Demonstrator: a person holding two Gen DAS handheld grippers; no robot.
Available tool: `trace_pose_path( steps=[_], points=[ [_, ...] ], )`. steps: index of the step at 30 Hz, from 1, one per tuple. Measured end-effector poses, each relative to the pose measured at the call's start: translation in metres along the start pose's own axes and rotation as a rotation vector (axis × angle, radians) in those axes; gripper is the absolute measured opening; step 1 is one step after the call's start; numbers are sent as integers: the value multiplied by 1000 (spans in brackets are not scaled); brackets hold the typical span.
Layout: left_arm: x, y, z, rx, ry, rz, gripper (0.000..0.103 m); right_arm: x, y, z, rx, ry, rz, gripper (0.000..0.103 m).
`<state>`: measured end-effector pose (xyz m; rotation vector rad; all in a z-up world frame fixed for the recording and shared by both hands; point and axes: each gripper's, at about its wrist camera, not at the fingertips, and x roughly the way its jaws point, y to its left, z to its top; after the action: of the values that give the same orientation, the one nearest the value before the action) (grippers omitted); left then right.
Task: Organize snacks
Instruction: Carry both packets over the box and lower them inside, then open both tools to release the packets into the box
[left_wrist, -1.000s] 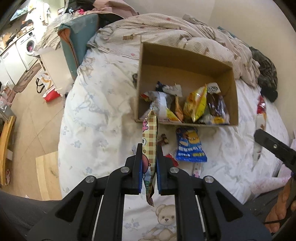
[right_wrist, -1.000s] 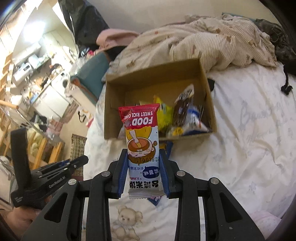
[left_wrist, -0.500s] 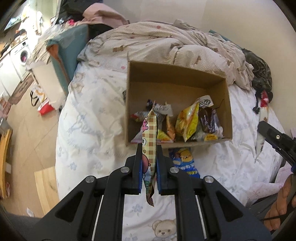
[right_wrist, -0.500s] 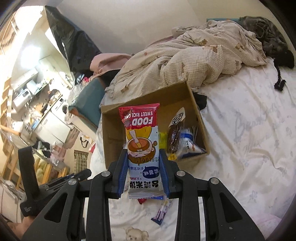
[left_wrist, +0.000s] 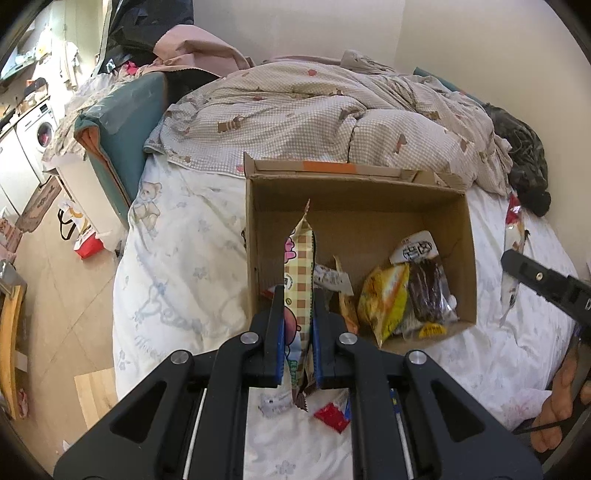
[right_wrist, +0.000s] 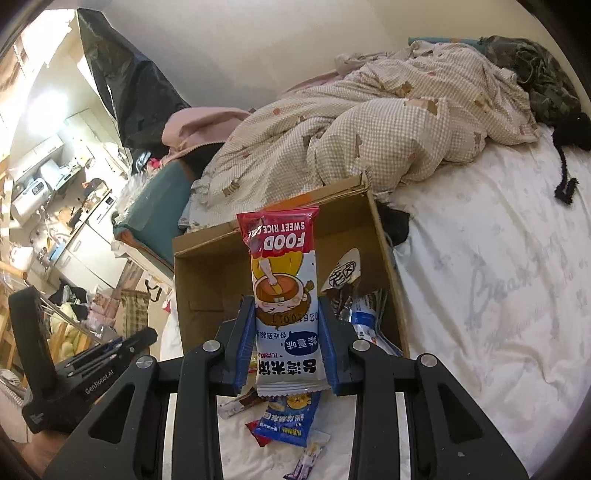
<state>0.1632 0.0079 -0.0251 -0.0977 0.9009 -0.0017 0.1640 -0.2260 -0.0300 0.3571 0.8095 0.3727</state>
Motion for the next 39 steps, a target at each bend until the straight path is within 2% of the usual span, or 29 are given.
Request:
trace_pose_path(
  steps=[6,10,15,19,23,26,30,33,34,36,37,39],
  points=[
    [24,3,8,-10,19,-4,9,34,9,8,-44,50,-18,34],
    [37,3,3,2,7,-34,9,55,7,13,-73,77,-87,34],
    [45,6,3,12,-4,-16,9,77,-6,14,-43,129,-134,34],
    [50,7,5,5,12,-35,9,87,-18,12,12,184,-133,34],
    [49,3,6,15,8,-39,9,88,-22,10,12,205,-168,34],
    [48,-1,4,40,-2,-31,9,87,-25,10,24,203,-161,34],
    [47,-7,2,50,-7,-44,10,84,-32,14,101,189,-74,34],
    [46,-6,2,43,-17,-46,10,80,-36,17,154,152,-42,37],
    [46,-6,2,41,-17,-43,10,79,-37,18,169,143,-42,39],
    [46,-4,1,30,-19,-41,10,75,-41,19,198,125,-51,59],
    [46,-3,1,25,-17,-40,10,73,-42,20,211,114,-54,77],
    [48,-2,0,18,-3,-49,11,68,-42,21,213,80,-59,81]
  ],
)
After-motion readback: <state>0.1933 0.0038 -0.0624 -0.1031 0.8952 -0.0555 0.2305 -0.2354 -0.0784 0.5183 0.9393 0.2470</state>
